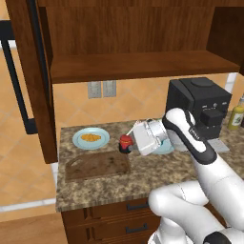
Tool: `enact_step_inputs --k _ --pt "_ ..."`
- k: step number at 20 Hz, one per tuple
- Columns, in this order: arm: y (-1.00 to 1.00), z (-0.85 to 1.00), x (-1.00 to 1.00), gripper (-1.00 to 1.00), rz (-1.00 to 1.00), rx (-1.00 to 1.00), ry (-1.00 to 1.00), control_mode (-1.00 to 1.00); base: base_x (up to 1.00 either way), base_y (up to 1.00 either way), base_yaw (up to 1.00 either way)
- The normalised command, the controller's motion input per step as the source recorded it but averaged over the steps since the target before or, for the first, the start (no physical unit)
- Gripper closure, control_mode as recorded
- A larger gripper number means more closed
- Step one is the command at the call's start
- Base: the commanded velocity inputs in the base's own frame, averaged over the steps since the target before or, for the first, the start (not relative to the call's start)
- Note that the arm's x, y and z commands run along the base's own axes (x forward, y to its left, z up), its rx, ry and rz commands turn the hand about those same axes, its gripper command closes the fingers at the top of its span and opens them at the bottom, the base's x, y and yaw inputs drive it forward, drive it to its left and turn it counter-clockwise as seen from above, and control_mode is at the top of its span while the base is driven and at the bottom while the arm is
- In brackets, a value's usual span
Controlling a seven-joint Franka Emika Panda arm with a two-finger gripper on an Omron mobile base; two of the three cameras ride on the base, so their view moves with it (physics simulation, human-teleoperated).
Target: From the different types of pastries on the counter, select a croissant and place it on the cutting board. Then retrieve a jar of jam from the cabinet and place it alongside the croissant on the cutting board.
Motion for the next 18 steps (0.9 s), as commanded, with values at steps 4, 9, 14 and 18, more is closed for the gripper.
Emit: enact_step_inputs --k 4,9,14,18 --pt "0.06 -0.50 0.30 1.00 -0.03 -0.01 -0.05 -1.00 0.00 0.00 0.00" --pt "0.06 -0.36 0.40 1.00 -0.05 -0.01 -0.01 -1.00 0.00 0.00 0.00" --pt "0.09 -0.06 0.05 1.00 0.00 0.00 0.00 -1.00 0.00 0.00 0.00" --pt "0.00 -0.11 0.31 1.00 -0.02 -0.11 0.00 -1.00 0.00 0.00 0.00"
